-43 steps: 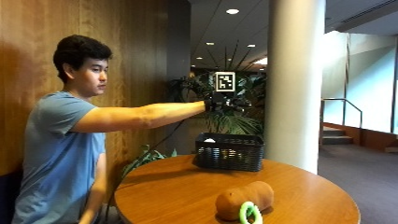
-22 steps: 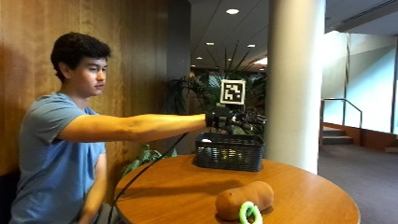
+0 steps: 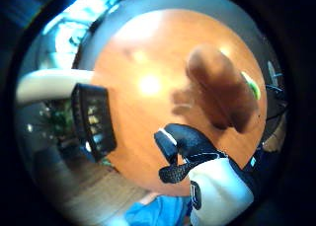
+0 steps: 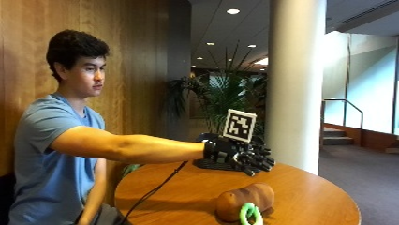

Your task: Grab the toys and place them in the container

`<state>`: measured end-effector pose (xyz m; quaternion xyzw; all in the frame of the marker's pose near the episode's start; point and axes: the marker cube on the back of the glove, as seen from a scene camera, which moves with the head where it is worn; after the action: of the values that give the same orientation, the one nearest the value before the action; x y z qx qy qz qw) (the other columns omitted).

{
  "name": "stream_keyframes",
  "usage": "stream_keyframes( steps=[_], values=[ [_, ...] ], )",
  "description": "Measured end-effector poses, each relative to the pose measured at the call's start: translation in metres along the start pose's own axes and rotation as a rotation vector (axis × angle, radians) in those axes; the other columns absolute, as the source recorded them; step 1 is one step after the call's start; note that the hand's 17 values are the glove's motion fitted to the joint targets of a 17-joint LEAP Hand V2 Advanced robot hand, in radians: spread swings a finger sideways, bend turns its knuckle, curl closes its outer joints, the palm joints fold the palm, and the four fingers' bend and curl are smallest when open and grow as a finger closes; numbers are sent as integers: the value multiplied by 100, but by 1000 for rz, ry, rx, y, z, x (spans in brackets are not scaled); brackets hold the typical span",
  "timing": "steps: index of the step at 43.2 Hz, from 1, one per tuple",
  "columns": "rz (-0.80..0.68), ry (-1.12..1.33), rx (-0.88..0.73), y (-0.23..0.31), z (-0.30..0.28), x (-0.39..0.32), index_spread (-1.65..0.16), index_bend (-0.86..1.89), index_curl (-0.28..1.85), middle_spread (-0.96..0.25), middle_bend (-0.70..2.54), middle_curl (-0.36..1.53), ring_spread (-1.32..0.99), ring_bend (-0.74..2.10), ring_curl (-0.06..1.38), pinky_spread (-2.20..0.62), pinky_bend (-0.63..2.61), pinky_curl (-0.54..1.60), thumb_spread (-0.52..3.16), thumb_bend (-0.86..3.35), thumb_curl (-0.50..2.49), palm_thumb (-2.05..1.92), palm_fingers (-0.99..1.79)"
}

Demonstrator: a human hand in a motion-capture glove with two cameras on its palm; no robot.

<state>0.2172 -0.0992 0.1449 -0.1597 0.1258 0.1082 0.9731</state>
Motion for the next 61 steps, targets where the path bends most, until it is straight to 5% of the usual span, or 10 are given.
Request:
stream_keyframes(
  steps=[9,31,40,47,55,61],
  values=[
    [174,-55,-74,-20,52,19,-24,-1,5,10,15,30,8,22,34,9,136,35,108,-2,32,6,-30],
    [83,-245,-156,-43,112,18,-23,-3,2,13,20,30,9,22,35,10,138,35,111,5,33,22,-25],
    [100,-158,-56,-44,104,7,-24,-3,-1,11,45,39,9,35,39,10,134,34,126,18,38,45,-10],
    [139,-93,59,-41,99,4,-26,2,-1,4,64,44,4,71,46,2,131,31,146,34,45,65,21],
    [157,-193,-28,-31,100,12,-30,0,-3,-12,86,52,-17,115,56,-23,127,31,135,34,55,73,64],
    [161,-209,-24,-20,90,12,-31,1,-2,-21,97,58,-27,129,62,-31,132,35,121,30,62,73,64]
  ],
)
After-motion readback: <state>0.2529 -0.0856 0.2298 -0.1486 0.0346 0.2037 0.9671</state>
